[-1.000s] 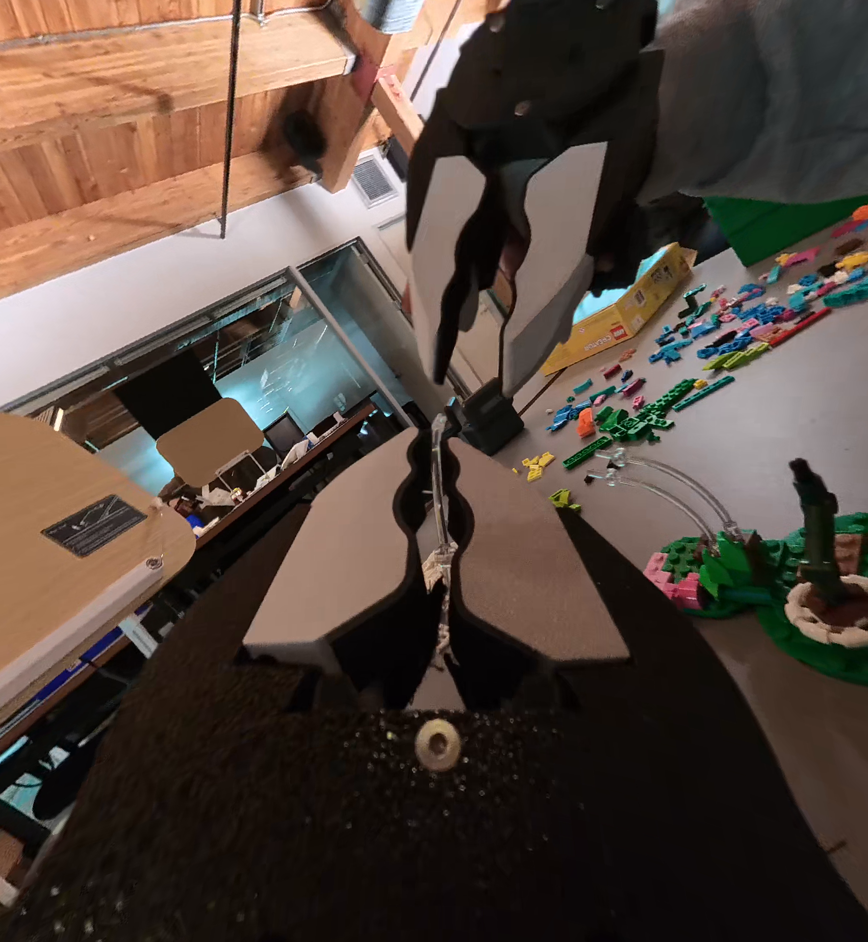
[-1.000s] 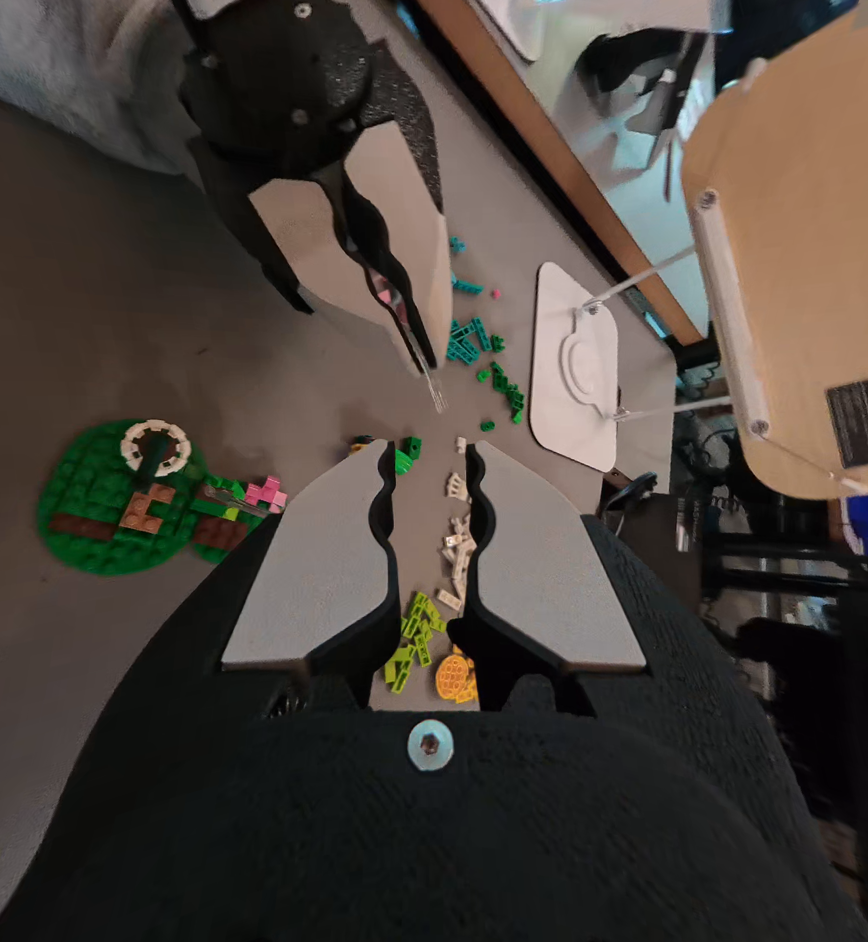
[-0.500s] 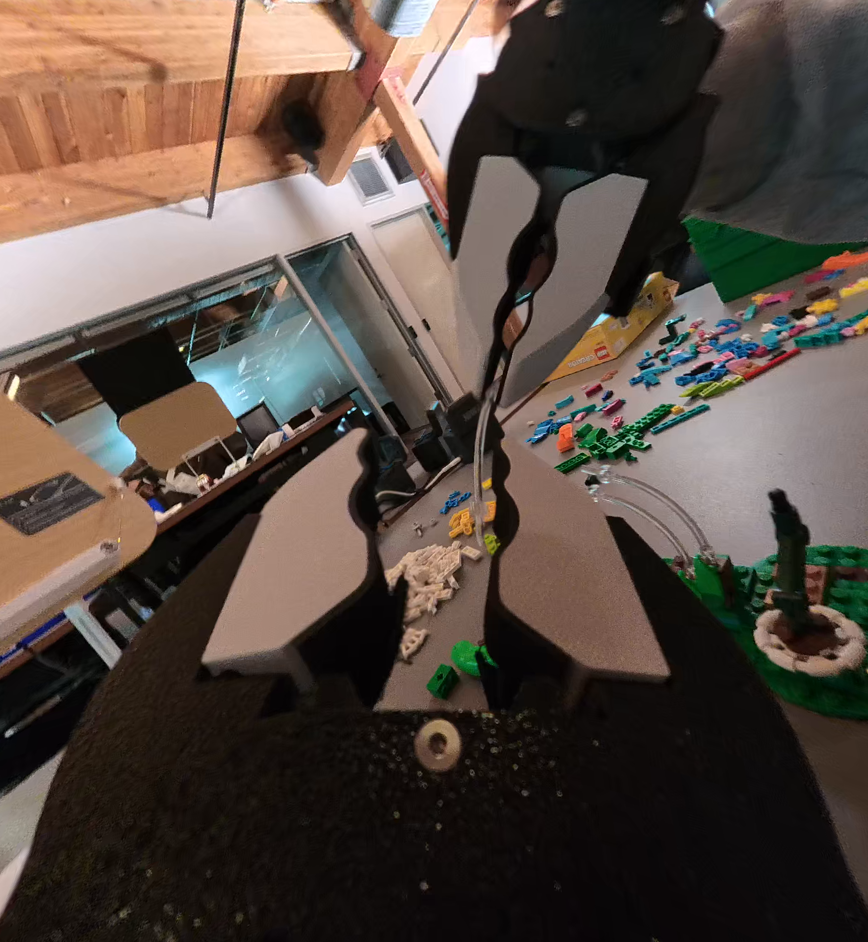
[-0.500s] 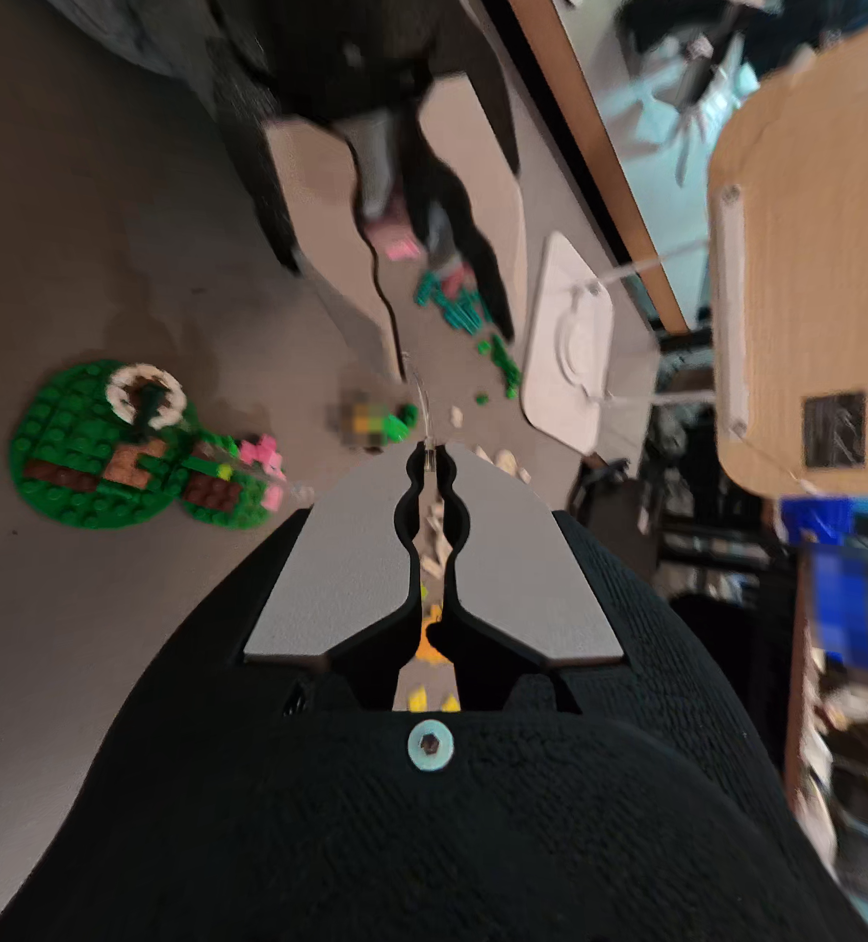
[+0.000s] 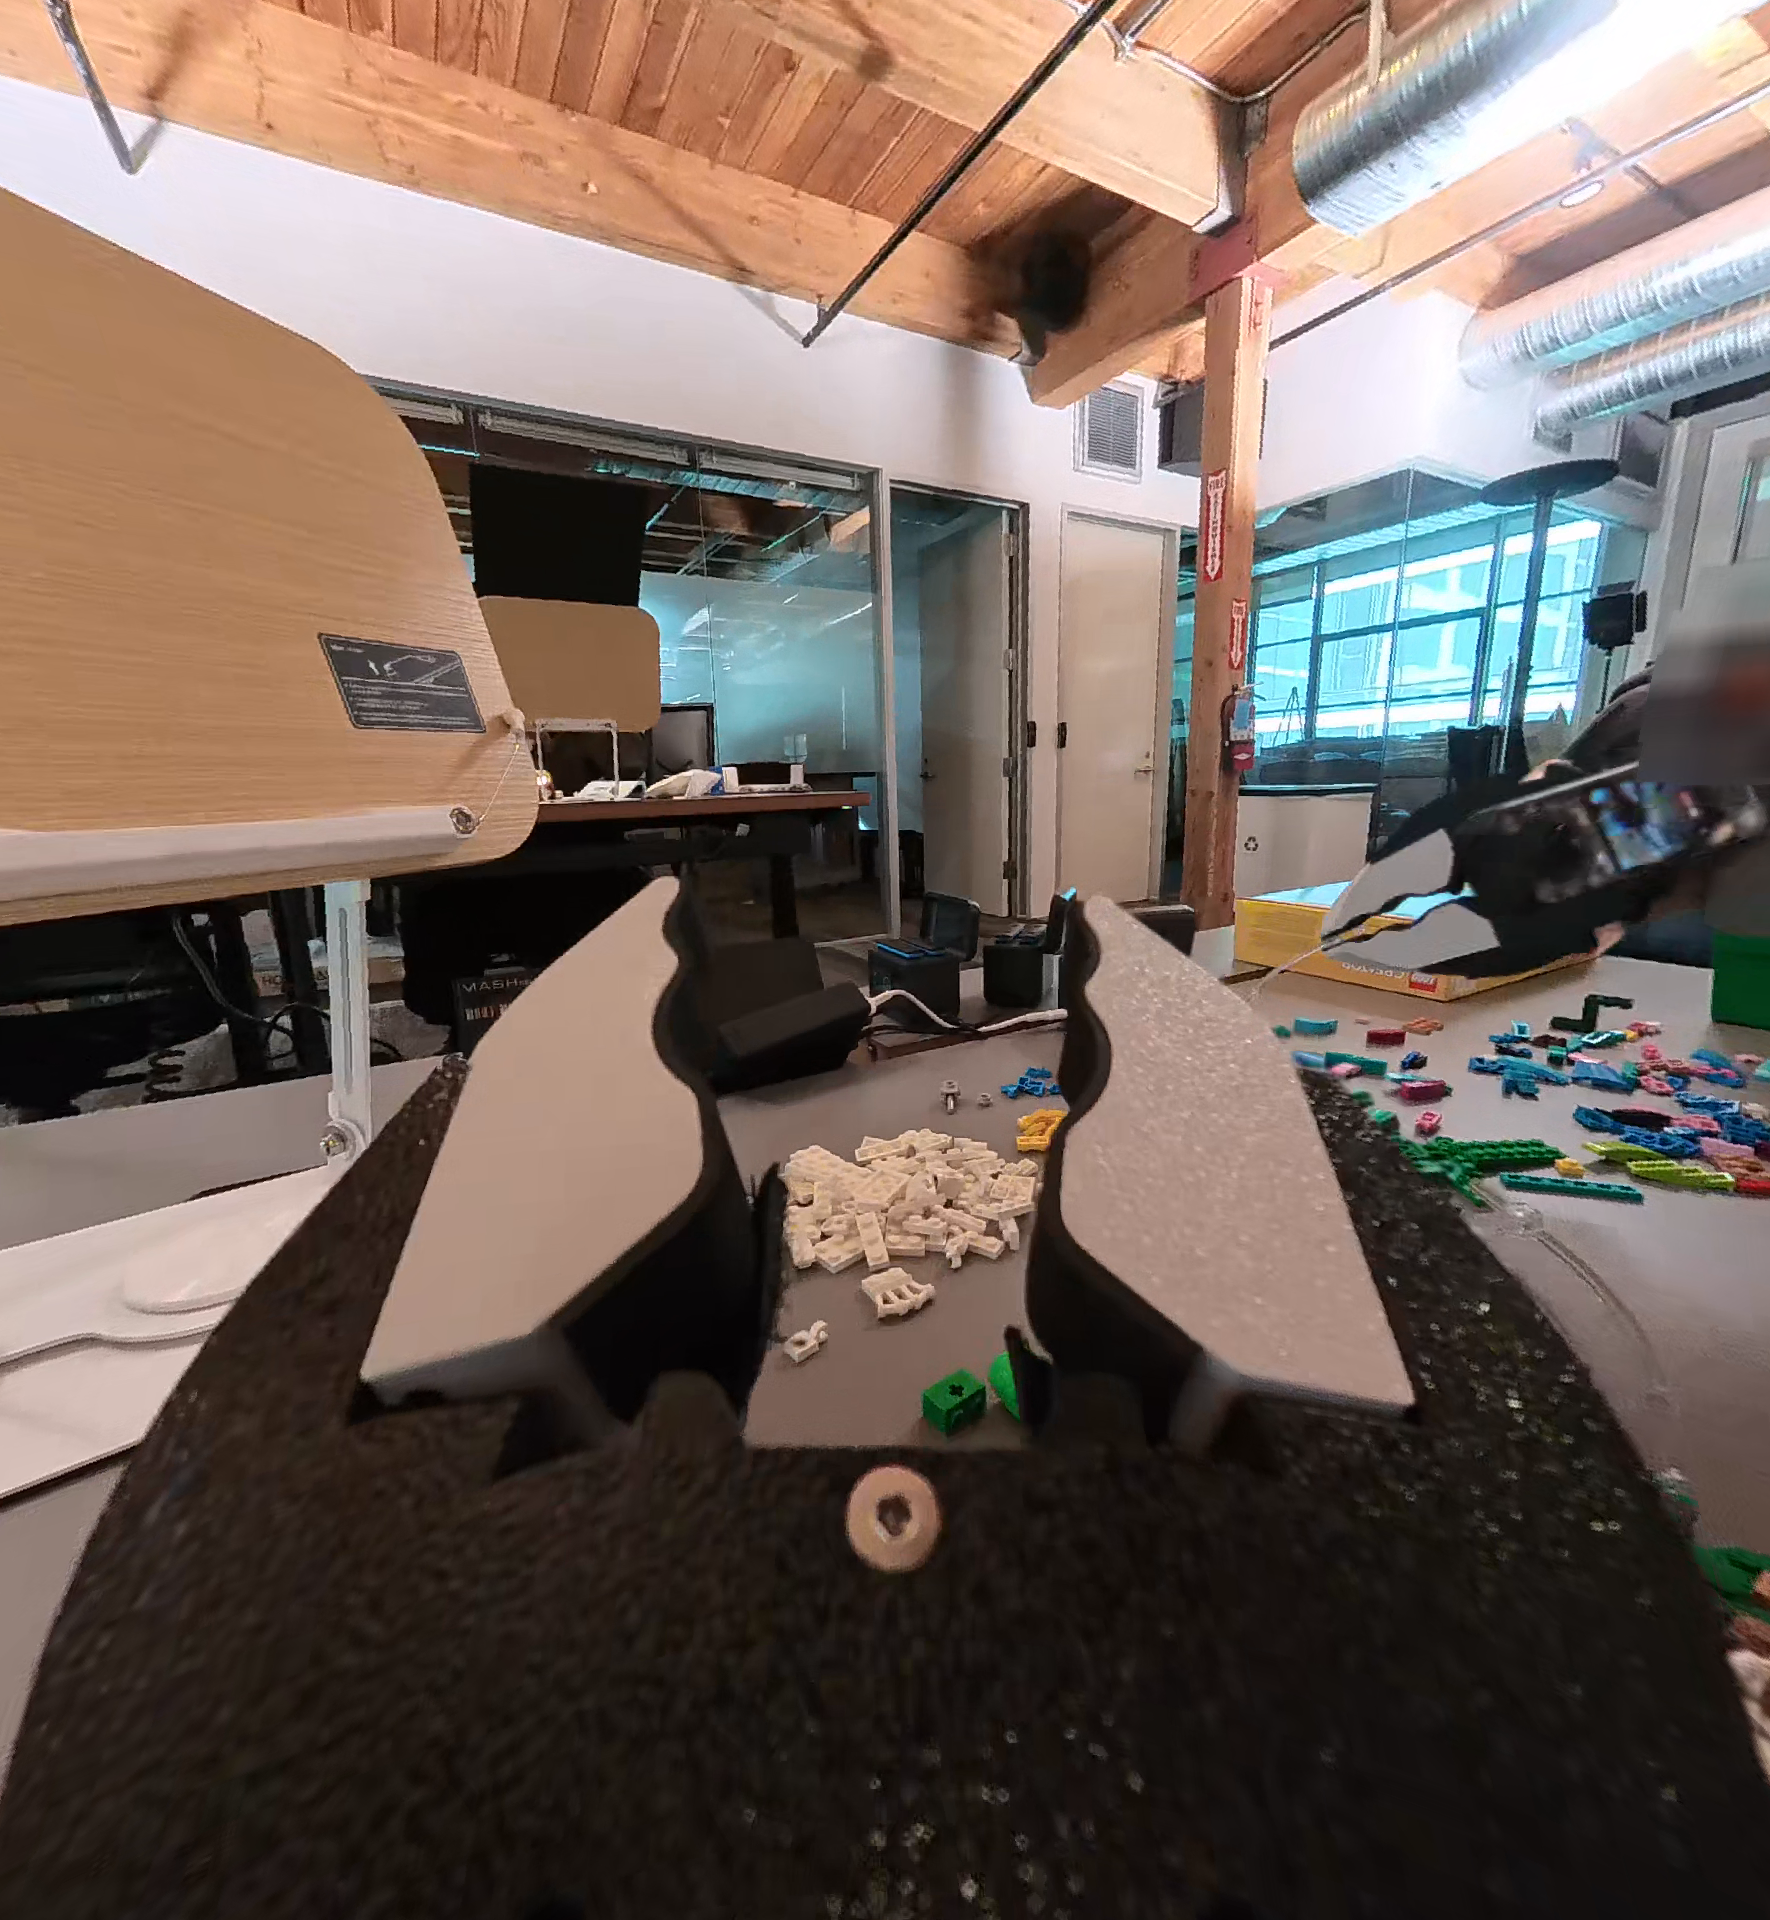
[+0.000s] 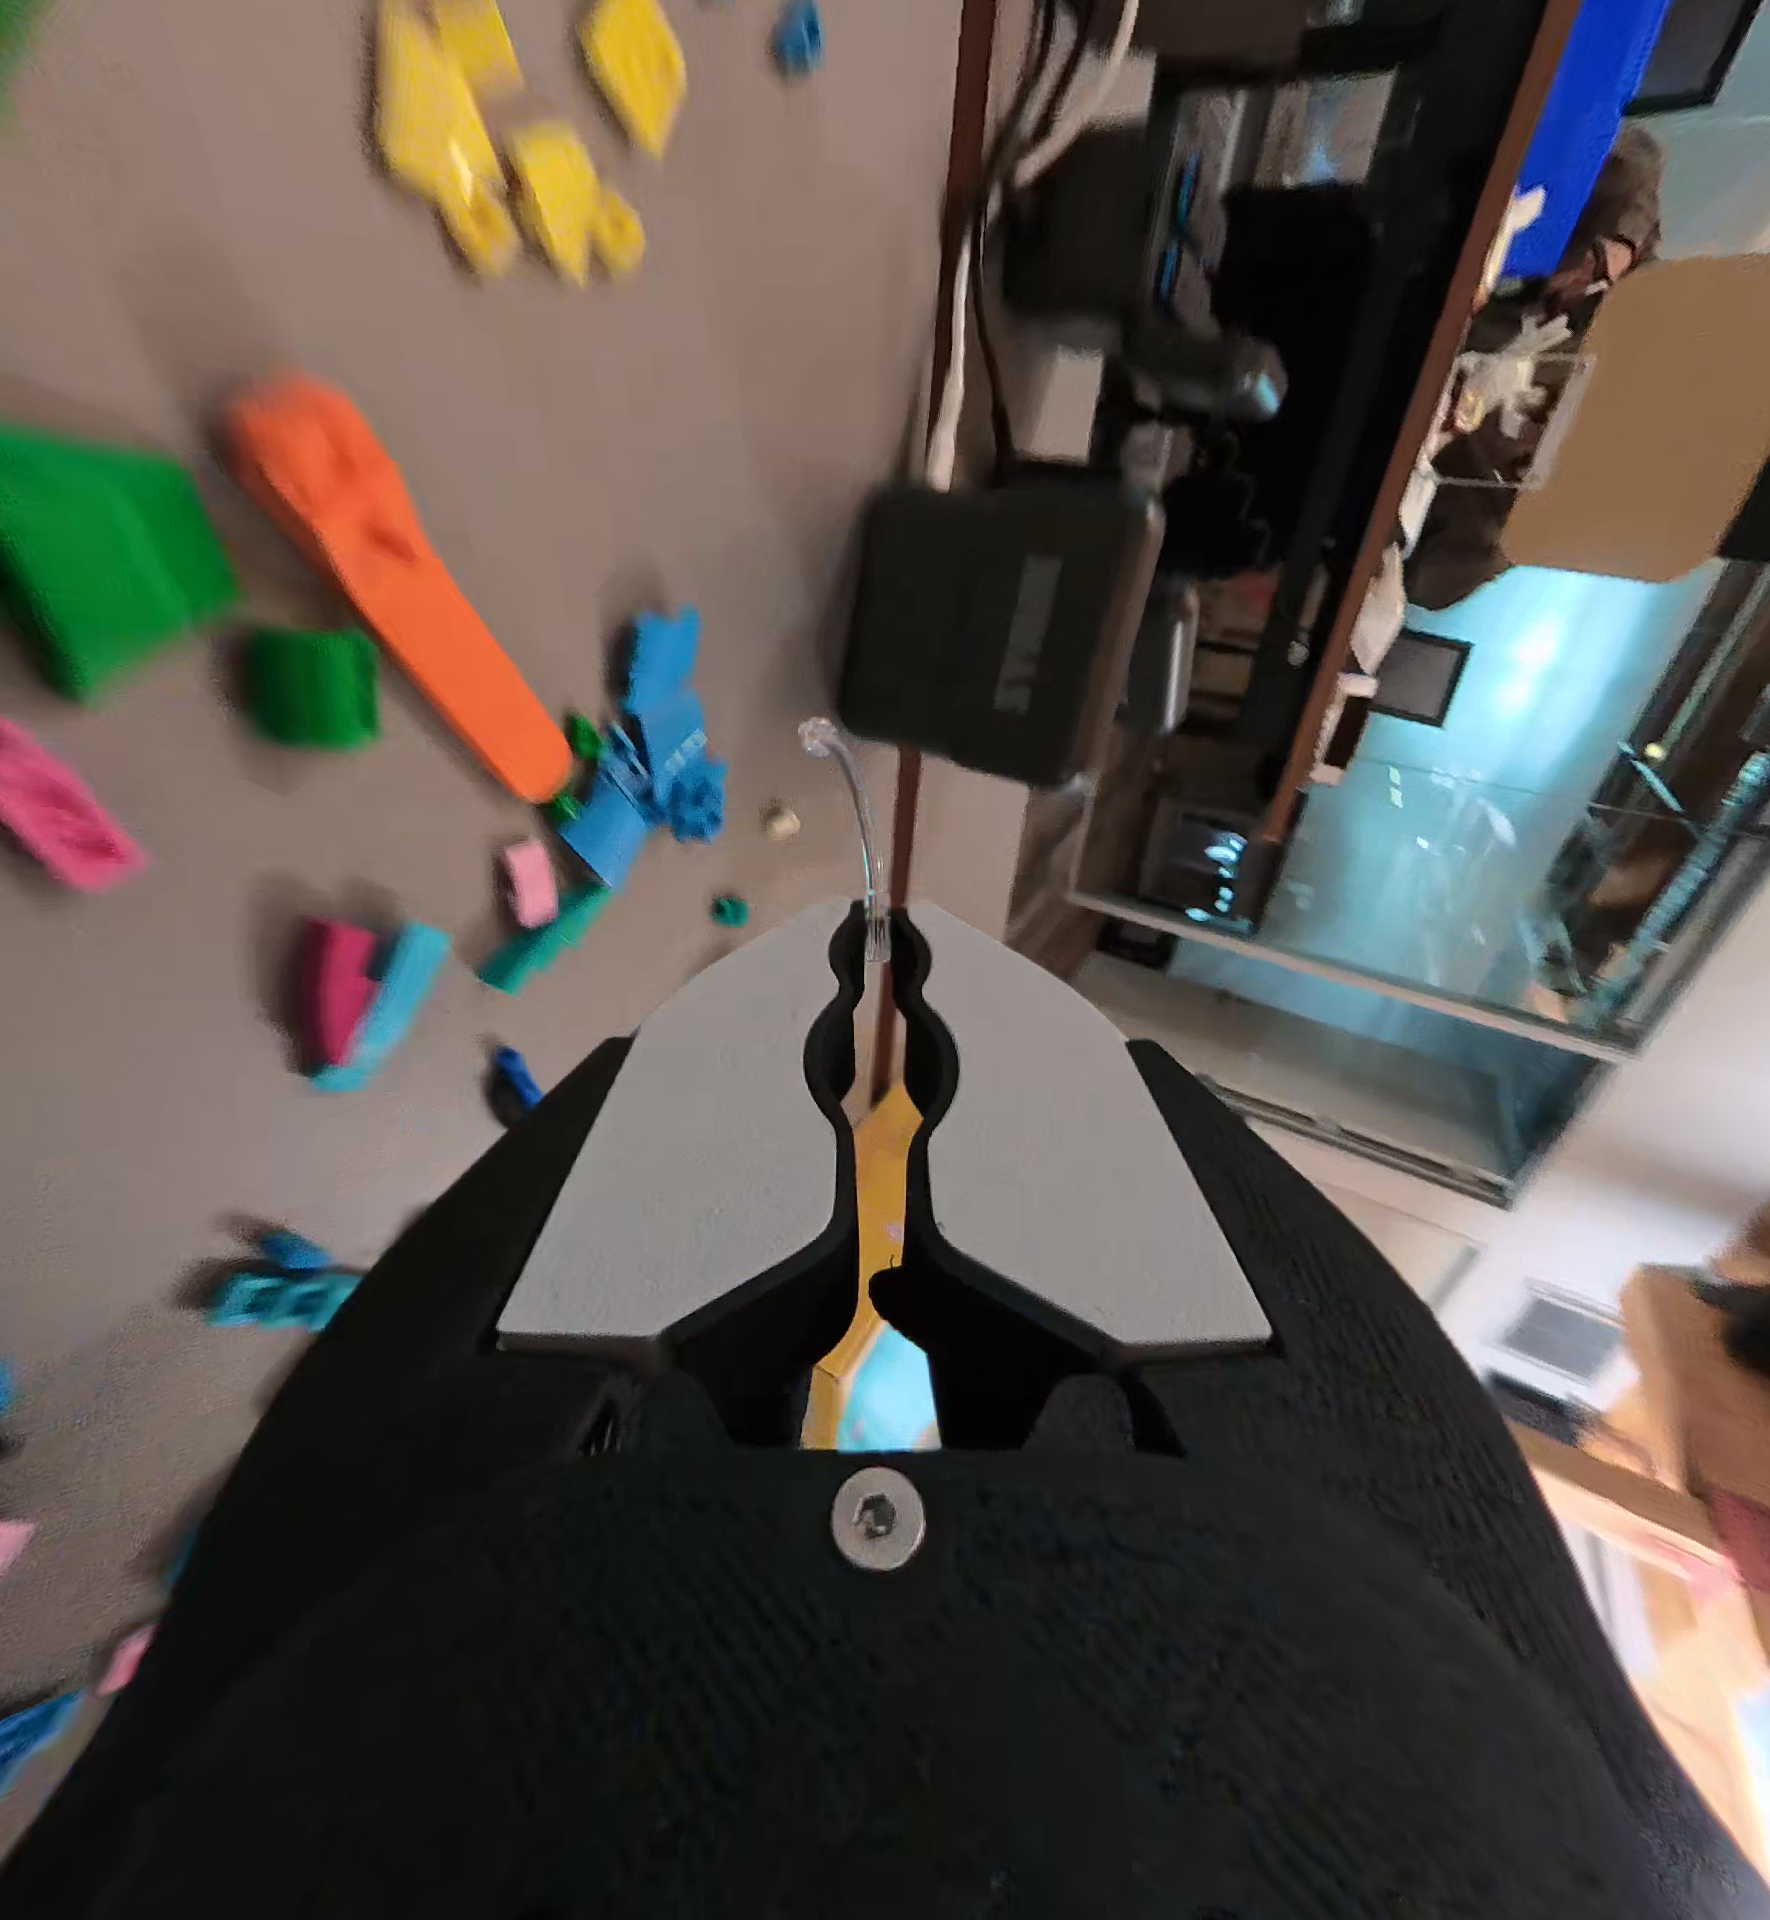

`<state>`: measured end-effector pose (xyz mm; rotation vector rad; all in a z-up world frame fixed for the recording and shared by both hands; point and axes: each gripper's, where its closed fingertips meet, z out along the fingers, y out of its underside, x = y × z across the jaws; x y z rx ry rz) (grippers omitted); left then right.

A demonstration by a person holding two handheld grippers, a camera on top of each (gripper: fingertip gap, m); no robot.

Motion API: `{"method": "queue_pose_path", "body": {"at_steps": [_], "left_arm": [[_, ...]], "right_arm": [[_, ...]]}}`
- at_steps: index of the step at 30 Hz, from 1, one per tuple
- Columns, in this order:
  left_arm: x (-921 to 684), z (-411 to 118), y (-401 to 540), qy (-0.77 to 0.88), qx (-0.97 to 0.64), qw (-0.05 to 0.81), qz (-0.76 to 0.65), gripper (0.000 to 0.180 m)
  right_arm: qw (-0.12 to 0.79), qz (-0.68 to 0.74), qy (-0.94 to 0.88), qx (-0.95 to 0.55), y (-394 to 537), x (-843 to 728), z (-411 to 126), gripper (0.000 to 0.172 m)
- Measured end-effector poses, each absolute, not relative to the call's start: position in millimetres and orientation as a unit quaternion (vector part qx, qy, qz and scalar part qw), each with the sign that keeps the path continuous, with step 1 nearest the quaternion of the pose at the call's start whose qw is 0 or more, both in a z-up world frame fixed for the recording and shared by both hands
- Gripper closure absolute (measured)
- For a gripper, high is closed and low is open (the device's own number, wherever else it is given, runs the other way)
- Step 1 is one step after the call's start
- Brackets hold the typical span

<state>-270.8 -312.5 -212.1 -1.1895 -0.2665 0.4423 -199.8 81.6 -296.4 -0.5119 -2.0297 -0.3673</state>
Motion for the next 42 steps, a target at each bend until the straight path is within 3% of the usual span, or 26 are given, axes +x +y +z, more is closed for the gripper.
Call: {"method": "queue_pose_path", "body": {"at_steps": [5,13,20,24,27,29,31,36,40,42], "left_arm": [[-267,-212,-309,-0.111,-0.559,0.793,0.216,0.117],[-275,-220,-307,-0.123,-0.582,0.766,0.246,0.123],[-274,-221,-306,-0.116,-0.584,0.762,0.254,0.125],[-273,-224,-302,-0.111,-0.593,0.759,0.246,0.123],[-272,-225,-301,-0.109,-0.596,0.758,0.241,0.123],[-271,-225,-300,-0.106,-0.600,0.757,0.238,0.123],[-268,-227,-297,-0.098,-0.610,0.754,0.223,0.123],[-235,-236,-280,-0.028,-0.662,0.744,0.084,0.132],[-218,-252,-273,0.006,-0.701,0.713,0.011,0.134],[-211,-258,-271,0.019,-0.713,0.701,-0.014,0.134]], "right_arm": [[0.455,-0.287,-0.826,-0.171,151,-192,-318,0.168],[0.395,-0.378,-0.834,-0.072,176,-182,-341,0.168],[0.347,-0.393,-0.843,-0.122,207,-163,-348,0.168],[0.323,-0.361,-0.851,-0.202,211,-147,-349,0.145],[0.341,-0.330,-0.836,-0.275,212,-135,-337,0.144],[0.375,-0.282,-0.812,-0.348,199,-132,-322,0.148],[0.389,-0.128,-0.810,-0.420,145,-141,-316,0.151],[0.213,0.344,-0.828,-0.390,-86,-140,-294,0.148],[0.055,0.479,-0.808,-0.339,-196,-115,-292,0.139],[0.018,0.493,-0.798,-0.347,-224,-114,-301,0.138]]}}
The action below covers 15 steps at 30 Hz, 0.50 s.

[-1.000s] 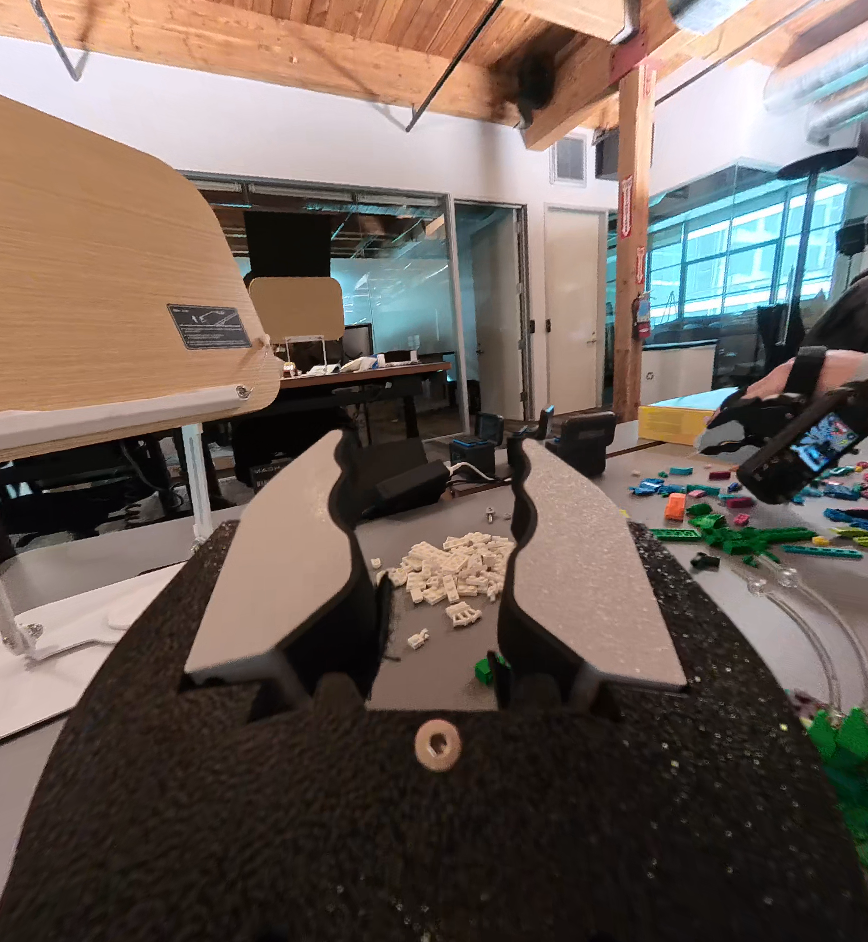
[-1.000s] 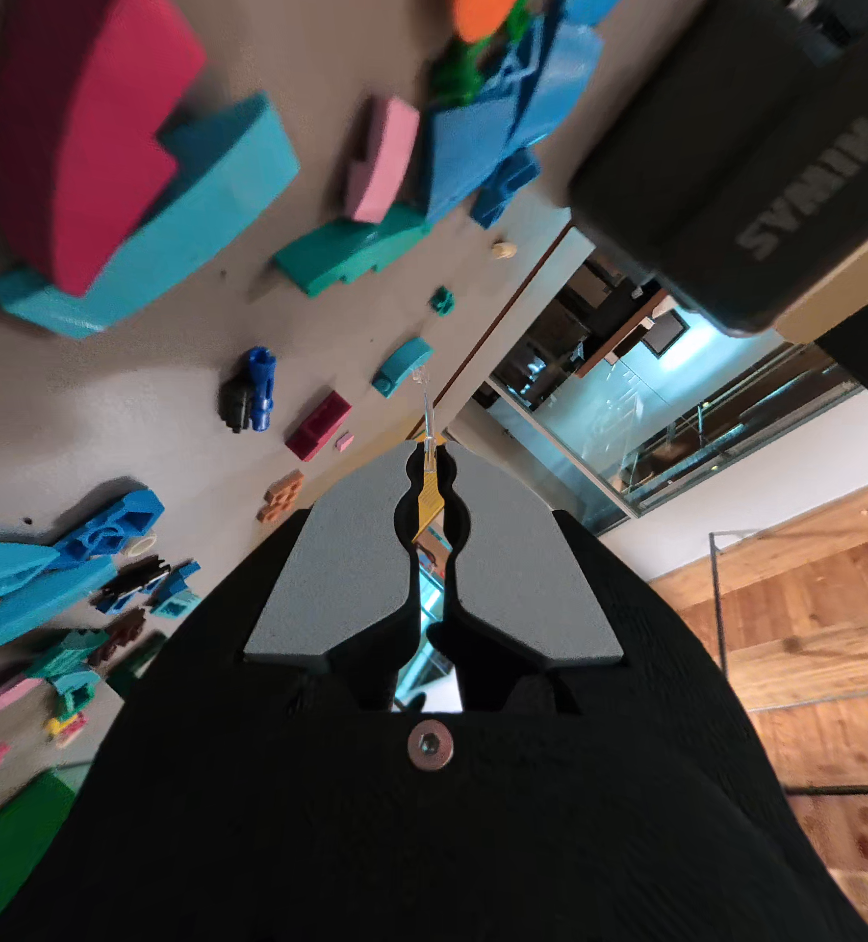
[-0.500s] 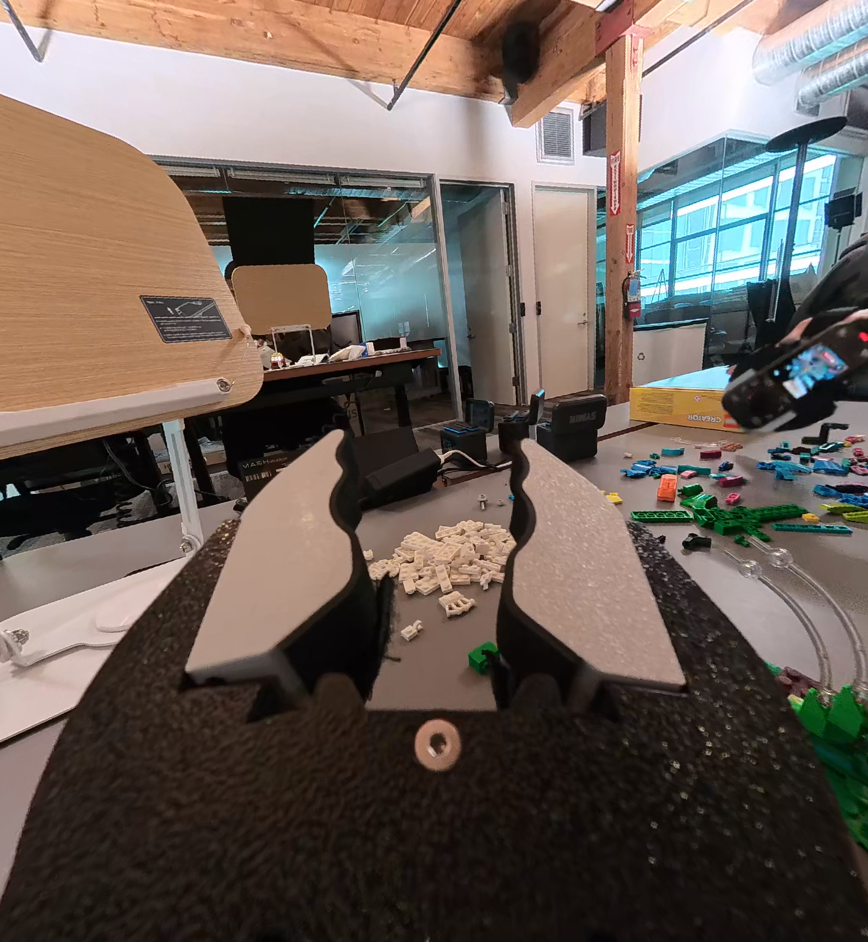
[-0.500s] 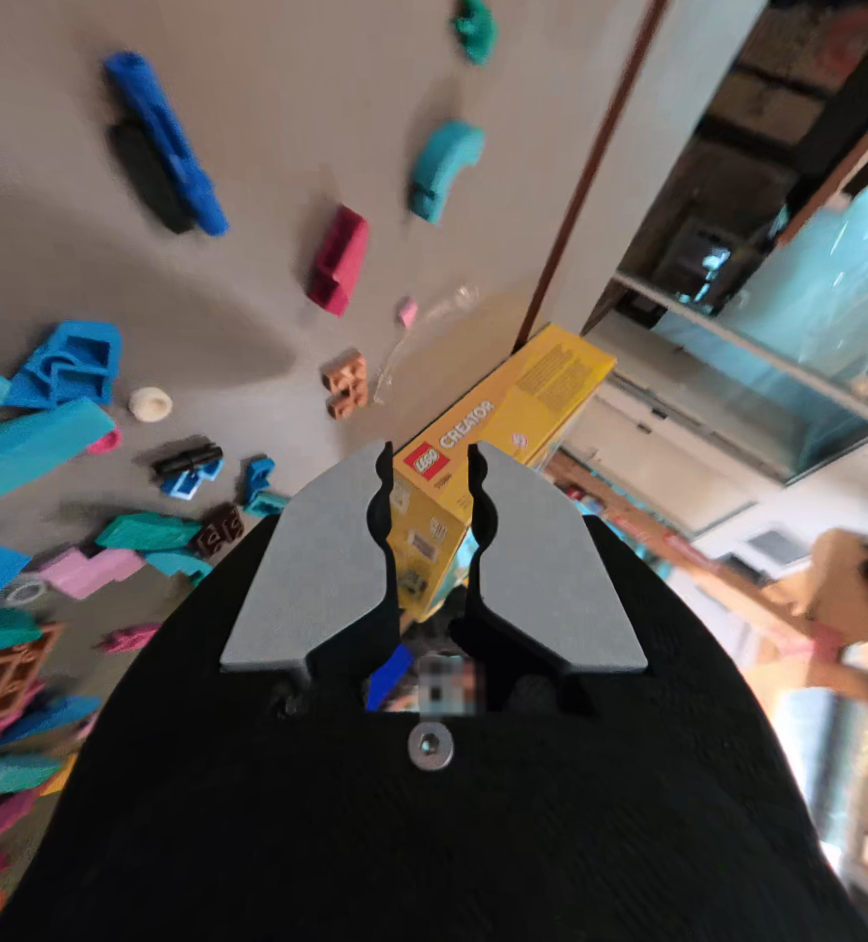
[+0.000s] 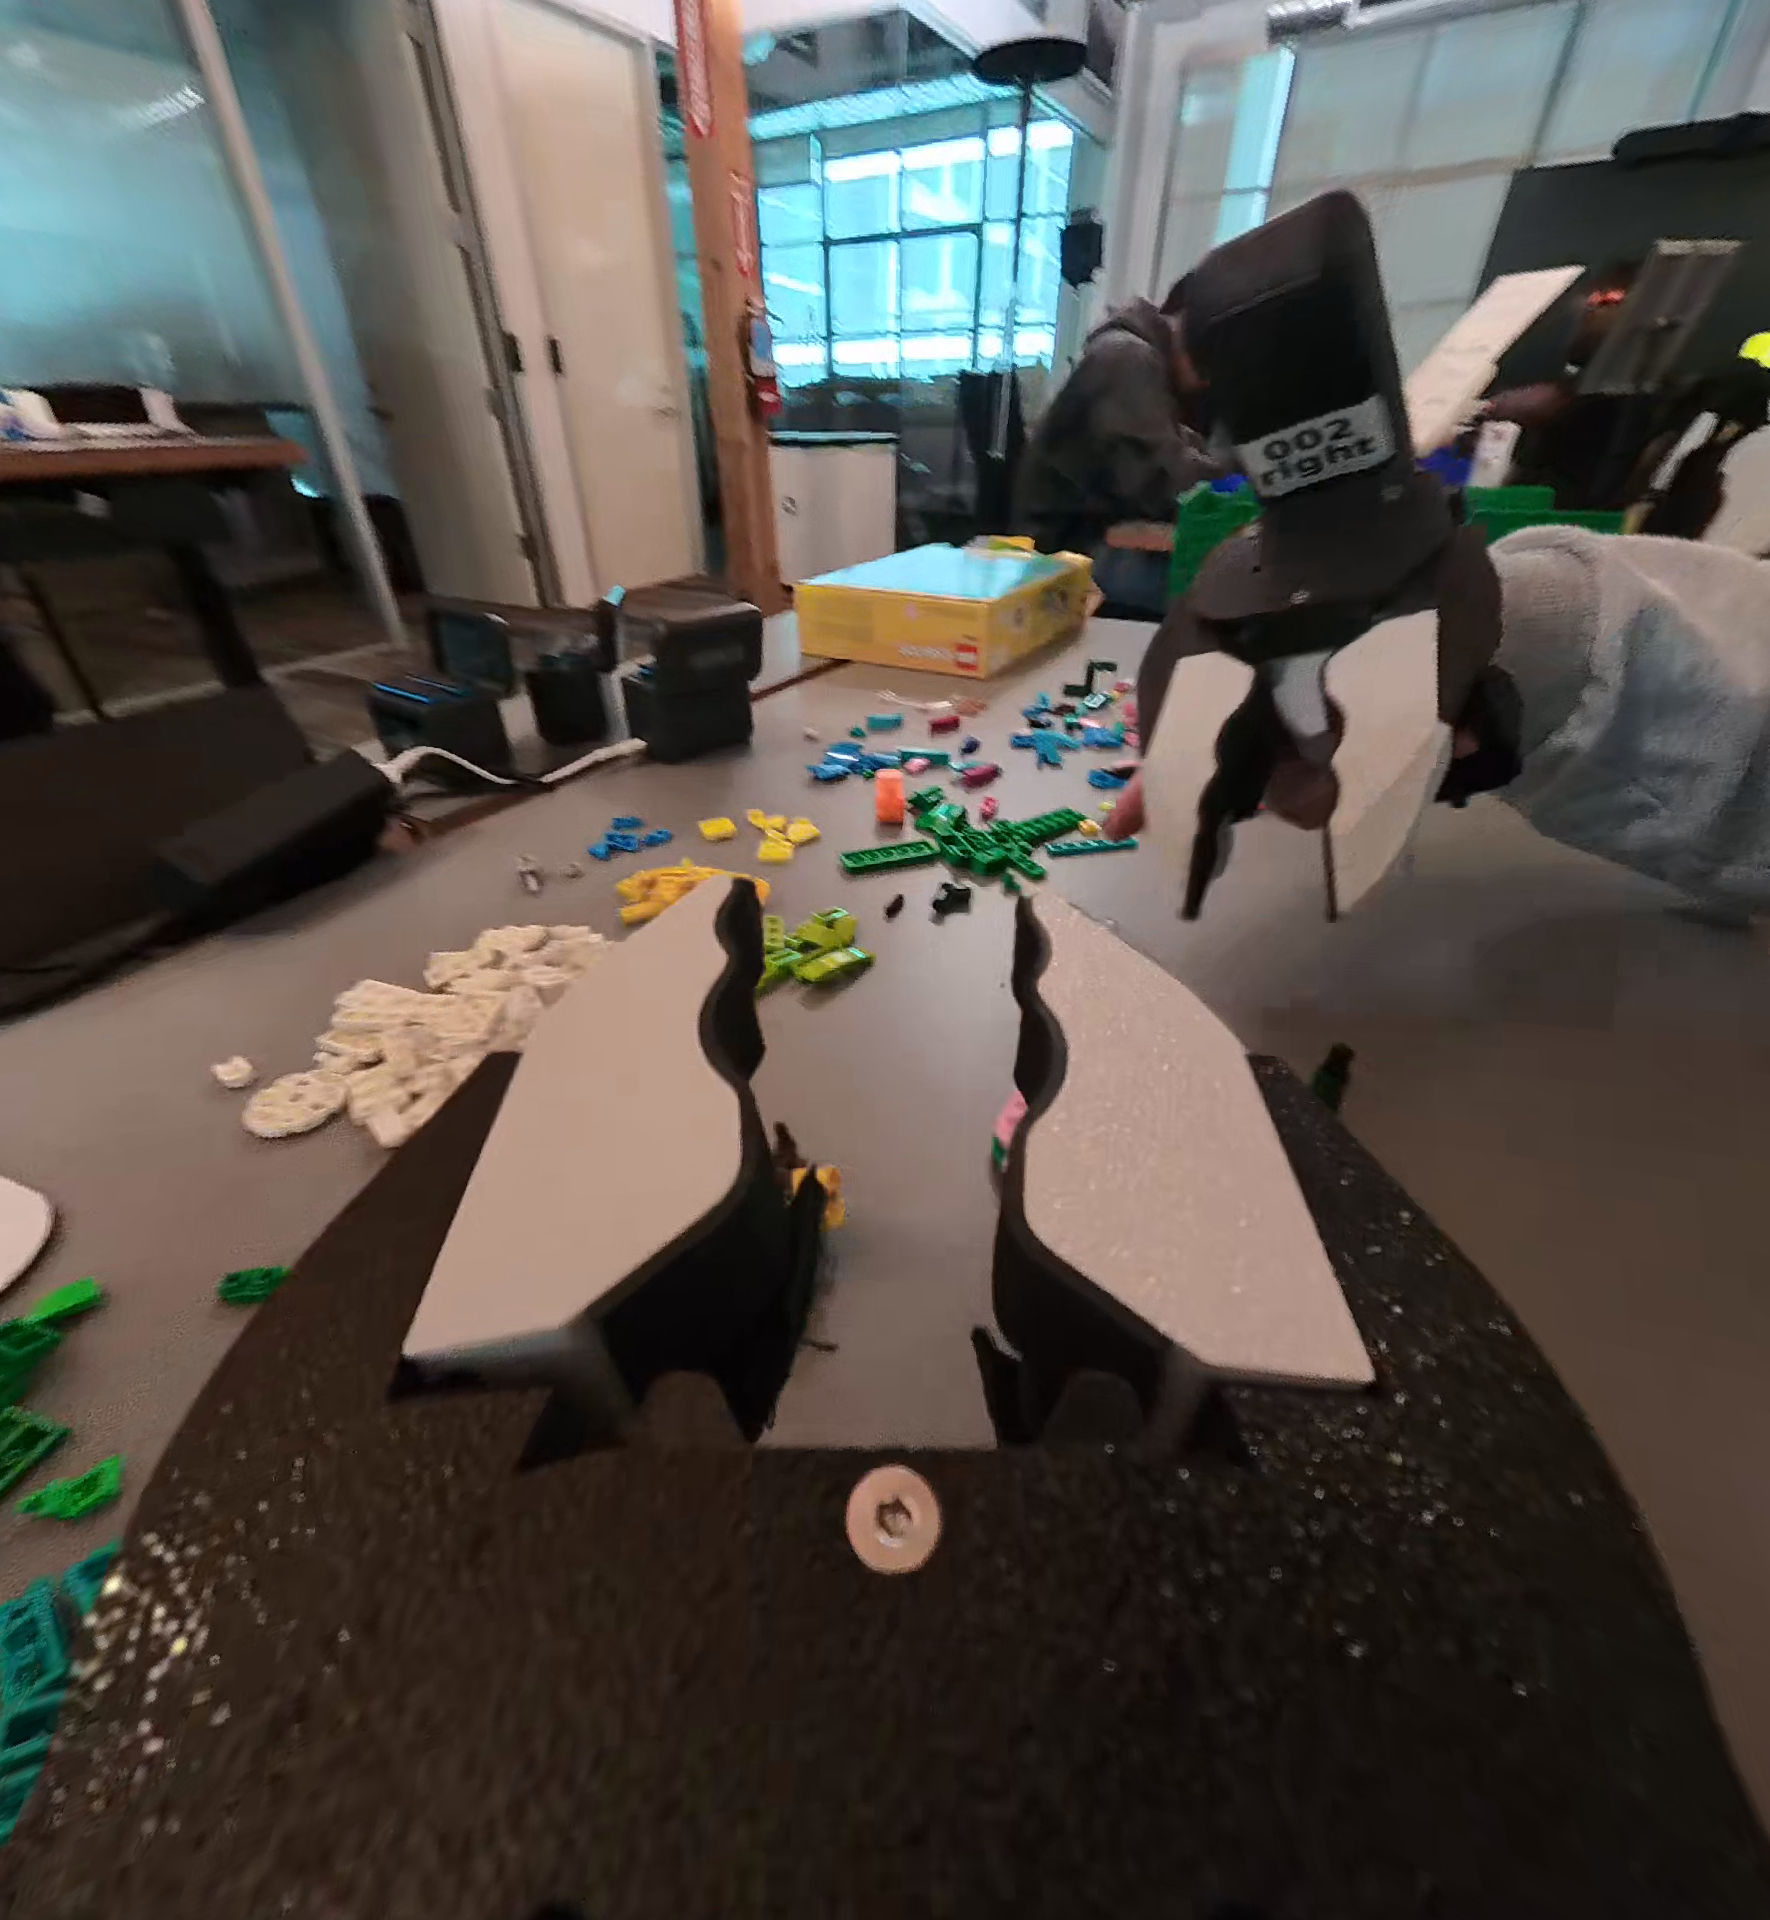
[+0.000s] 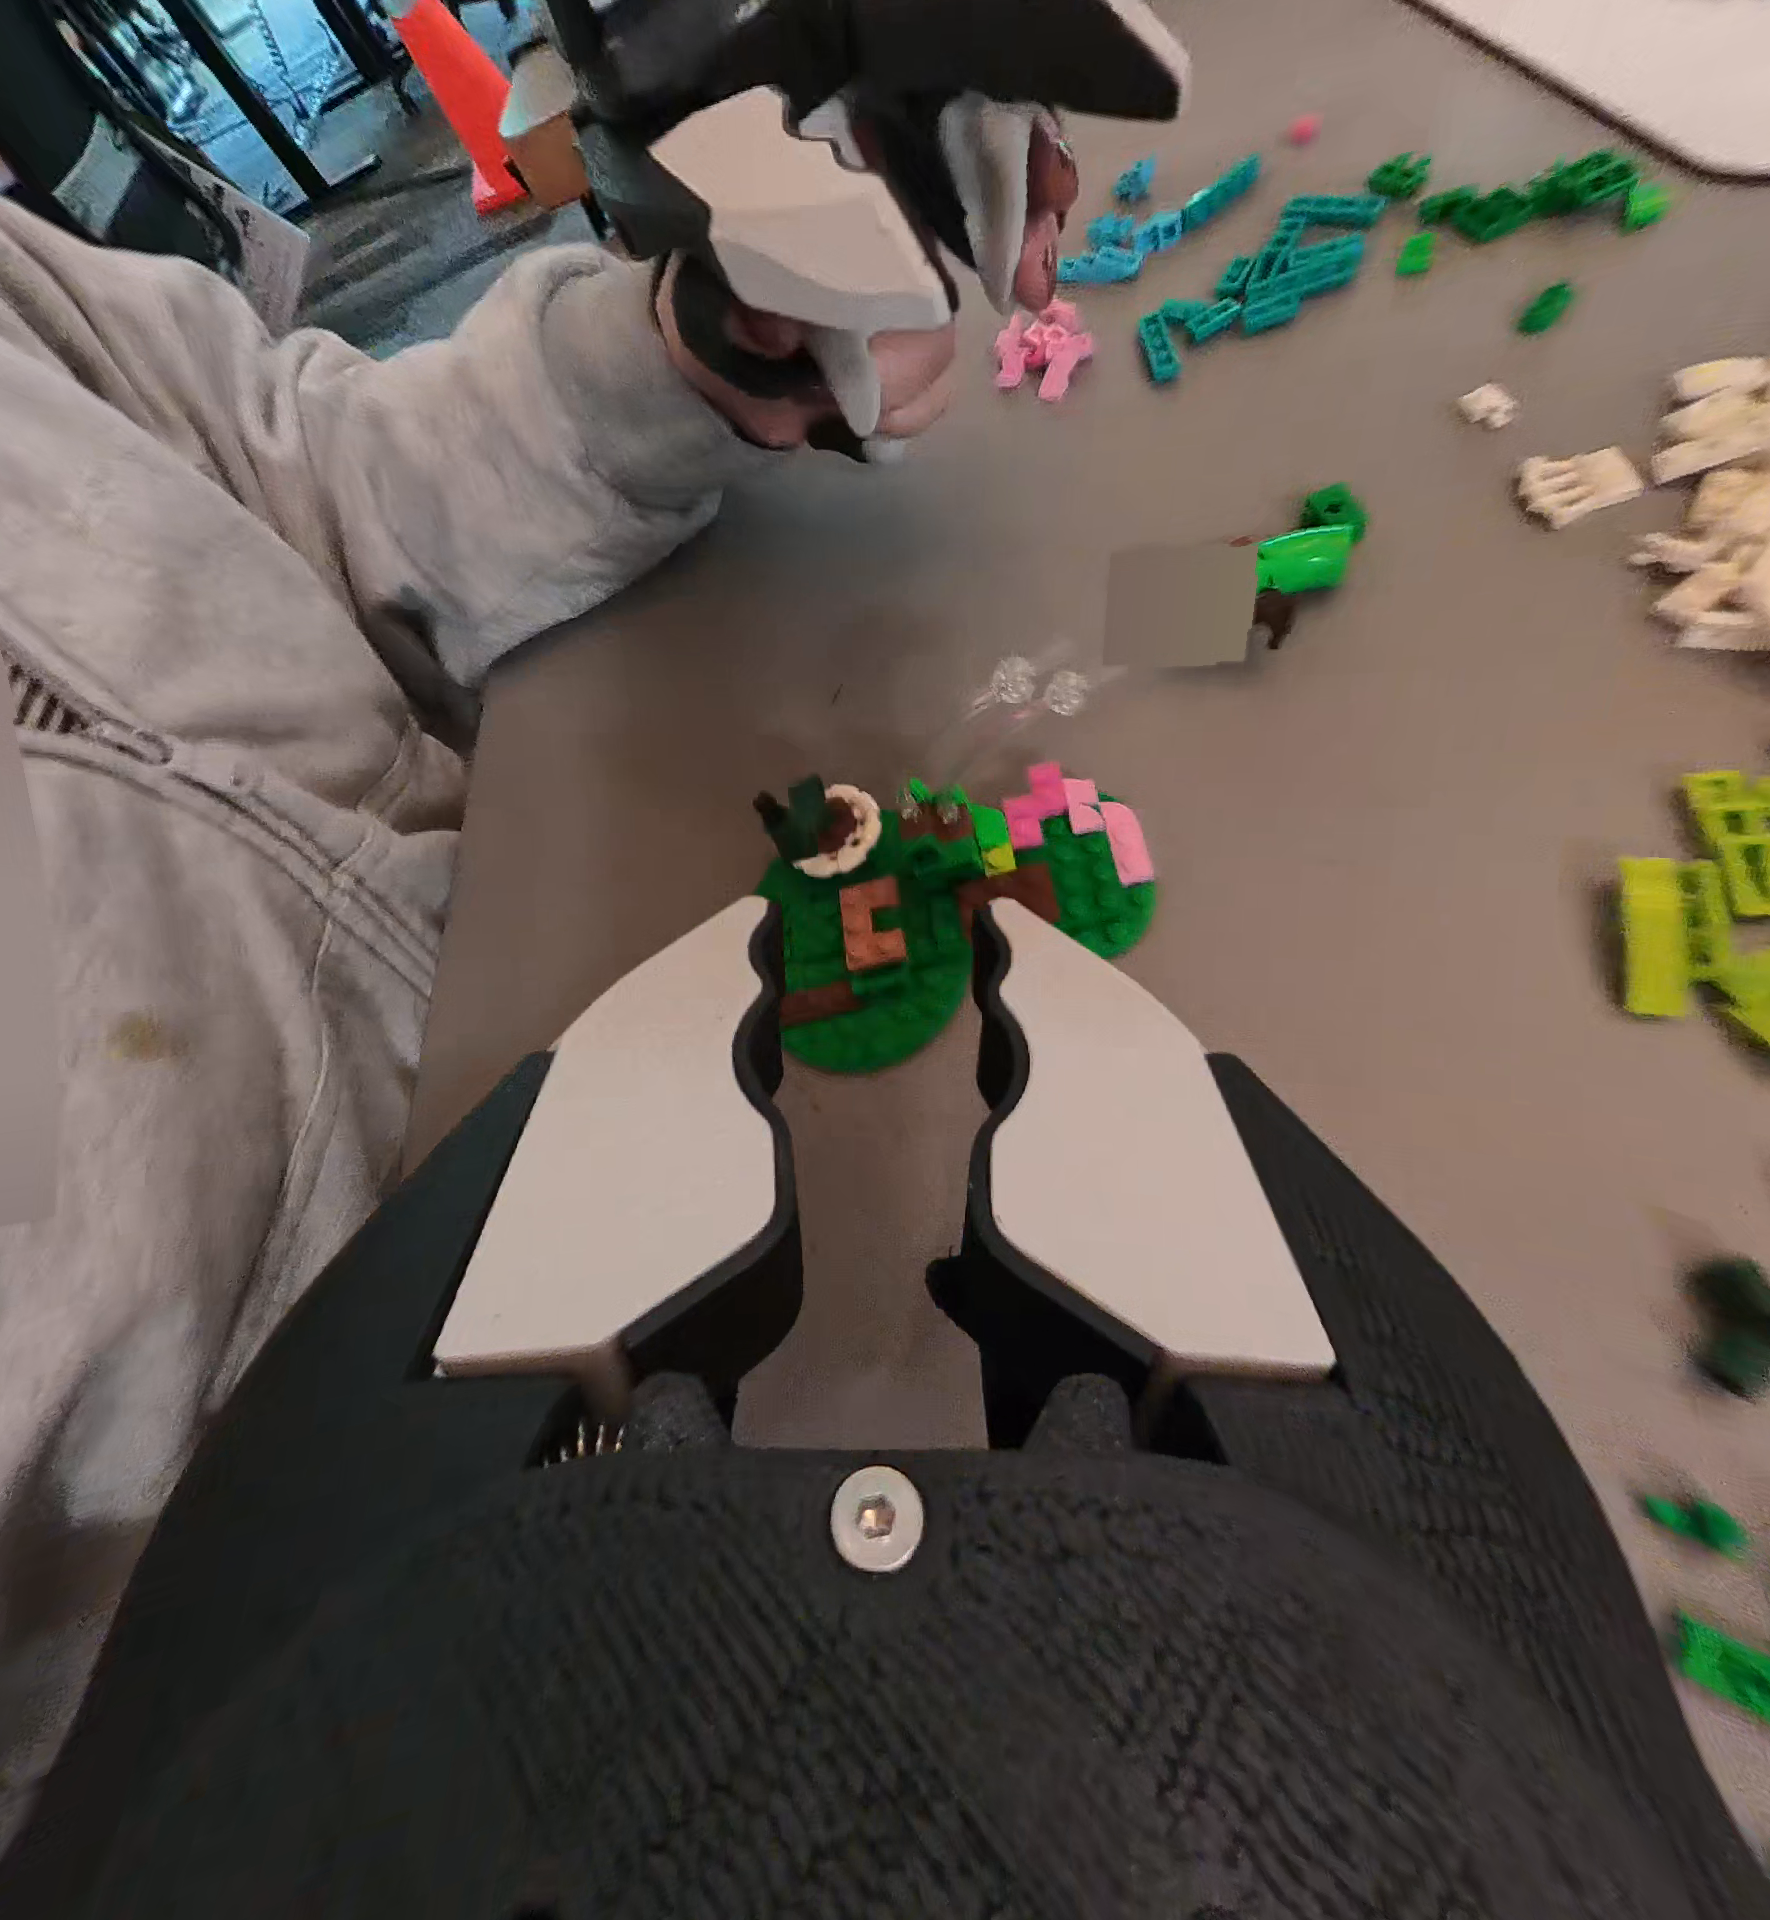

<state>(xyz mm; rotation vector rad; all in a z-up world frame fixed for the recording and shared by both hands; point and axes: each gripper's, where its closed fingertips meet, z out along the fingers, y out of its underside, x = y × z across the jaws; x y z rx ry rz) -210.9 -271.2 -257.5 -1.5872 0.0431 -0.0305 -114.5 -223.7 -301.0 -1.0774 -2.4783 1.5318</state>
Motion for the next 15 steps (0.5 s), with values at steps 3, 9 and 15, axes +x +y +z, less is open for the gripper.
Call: {"method": "queue_pose_path", "body": {"at_steps": [3,9,15], "left_arm": [[-201,-265,-269,0.043,-0.728,0.684,-0.031,0.136],[-166,-296,-267,0.132,-0.780,0.606,-0.081,0.154],[-143,-320,-271,0.198,-0.809,0.546,-0.095,0.162]], "right_arm": [[0.019,0.497,-0.785,-0.370,-242,-125,-313,0.138],[0.015,0.496,-0.761,-0.417,-248,-132,-317,0.148],[0.039,0.470,-0.809,-0.351,-244,-108,-324,0.140]]}}
